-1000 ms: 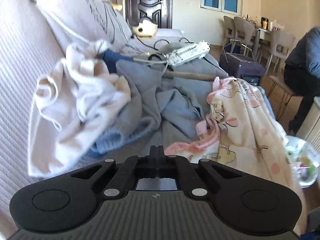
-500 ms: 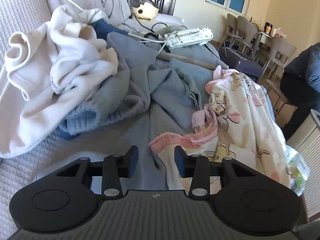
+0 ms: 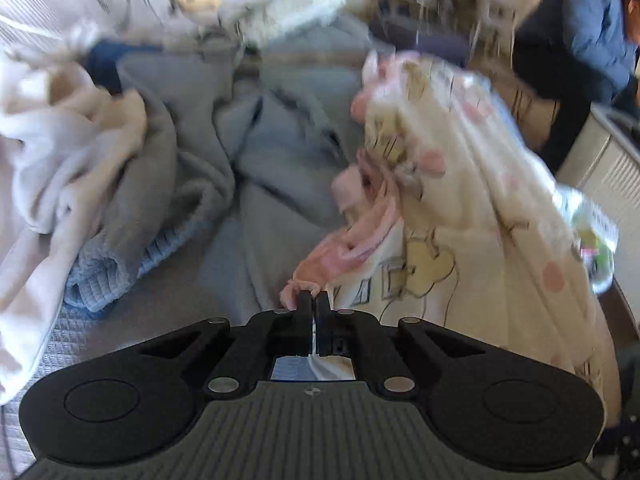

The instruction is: Fold clothes

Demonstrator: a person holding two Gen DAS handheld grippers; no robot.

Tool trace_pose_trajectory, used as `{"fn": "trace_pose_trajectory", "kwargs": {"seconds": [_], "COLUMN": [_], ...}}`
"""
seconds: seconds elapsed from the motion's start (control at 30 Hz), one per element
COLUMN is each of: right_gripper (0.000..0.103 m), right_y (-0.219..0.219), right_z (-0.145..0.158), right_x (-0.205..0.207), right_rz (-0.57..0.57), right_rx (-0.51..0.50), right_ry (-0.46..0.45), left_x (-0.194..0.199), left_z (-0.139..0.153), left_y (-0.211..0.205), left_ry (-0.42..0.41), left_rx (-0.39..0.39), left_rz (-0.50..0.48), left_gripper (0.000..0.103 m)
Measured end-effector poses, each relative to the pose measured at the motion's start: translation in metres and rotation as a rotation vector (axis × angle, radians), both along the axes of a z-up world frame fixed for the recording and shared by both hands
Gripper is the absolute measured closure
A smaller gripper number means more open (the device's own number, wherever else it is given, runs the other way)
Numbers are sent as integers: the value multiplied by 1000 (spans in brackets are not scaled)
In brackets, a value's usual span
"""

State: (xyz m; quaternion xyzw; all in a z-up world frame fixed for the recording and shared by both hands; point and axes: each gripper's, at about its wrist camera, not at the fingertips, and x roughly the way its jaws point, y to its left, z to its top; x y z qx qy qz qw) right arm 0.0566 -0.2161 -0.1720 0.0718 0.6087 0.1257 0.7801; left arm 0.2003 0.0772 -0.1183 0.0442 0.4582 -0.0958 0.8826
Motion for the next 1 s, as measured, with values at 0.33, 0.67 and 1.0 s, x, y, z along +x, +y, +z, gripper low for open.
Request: {"fn": "trace_pose_trajectory", "kwargs": {"seconds": [0.33, 0.67, 1.0], "right_gripper": [100, 100, 100], "right_y": [-5, -1, 1], "right_z": [19, 48, 80], "right_x": [-9, -77, -132], "right_rz": [-197, -248, -202], "right_rx": [32, -12, -4], "right_ry": [34, -285, -426], "left_x": [-16, -132, -225], "left_z": [27, 55, 107], "left_y": [32, 50, 71], "left_ry": [35, -194, -265], "left_rx": [84, 61, 186], "left_rz": [62, 8, 128], "left_gripper": [102, 102, 102]}}
